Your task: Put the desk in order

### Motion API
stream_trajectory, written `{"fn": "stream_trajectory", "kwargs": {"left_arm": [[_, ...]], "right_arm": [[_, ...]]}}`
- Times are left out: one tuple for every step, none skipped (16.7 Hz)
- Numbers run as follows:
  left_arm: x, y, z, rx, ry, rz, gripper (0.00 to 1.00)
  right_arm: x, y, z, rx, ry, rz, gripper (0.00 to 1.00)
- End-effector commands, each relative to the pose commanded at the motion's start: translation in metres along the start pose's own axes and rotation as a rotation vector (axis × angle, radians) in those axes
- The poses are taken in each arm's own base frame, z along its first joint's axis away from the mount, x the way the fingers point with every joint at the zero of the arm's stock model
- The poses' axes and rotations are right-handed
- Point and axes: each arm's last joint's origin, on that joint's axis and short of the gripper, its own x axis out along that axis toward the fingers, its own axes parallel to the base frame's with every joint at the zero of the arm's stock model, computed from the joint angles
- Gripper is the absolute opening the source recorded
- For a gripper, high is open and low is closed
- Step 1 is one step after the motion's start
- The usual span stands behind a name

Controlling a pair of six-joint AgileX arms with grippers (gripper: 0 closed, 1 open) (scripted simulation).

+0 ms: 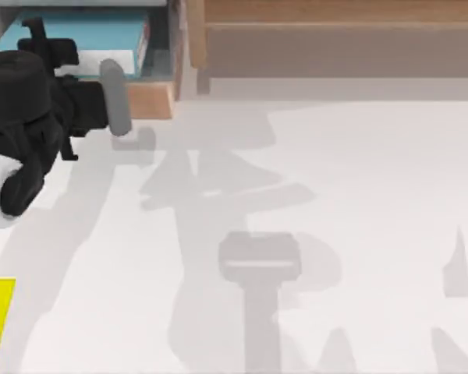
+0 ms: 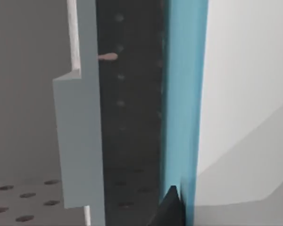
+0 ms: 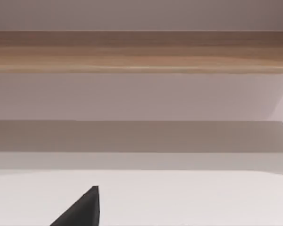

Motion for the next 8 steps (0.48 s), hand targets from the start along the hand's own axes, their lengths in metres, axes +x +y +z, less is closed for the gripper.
{"fn": "stream_trajectory", "kwargs": {"left_arm": [[0.004,0.001,0.0,0.0,-0.001,0.0,0.0],[0.007,0.0,0.0,0.002,-0.002,-0.003,0.0],[0.012,0.0,0.001,0.005,-0.004,-0.006,0.0],[0.016,-0.001,0.001,0.007,-0.005,-0.01,0.0],[0.019,-0.002,0.001,0.008,-0.007,-0.015,0.0],[0.021,-0.003,0.001,0.009,-0.009,-0.017,0.0],[0.021,-0.003,0.001,0.009,-0.009,-0.017,0.0],[0.021,-0.003,0.001,0.009,-0.009,-0.017,0.0]], "right_arm": [[0.0,0.0,0.0,0.0,0.0,0.0,1.0],[0.0,0.0,0.0,0.0,0.0,0.0,1.0],[0.0,0.0,0.0,0.0,0.0,0.0,1.0],[0.0,0.0,0.0,0.0,0.0,0.0,1.0],[0.0,0.0,0.0,0.0,0.0,0.0,1.0],[0.0,0.0,0.0,0.0,0.0,0.0,1.0],[0.0,0.0,0.0,0.0,0.0,0.0,1.0],[0.0,0.0,0.0,0.0,0.0,0.0,1.0]]}}
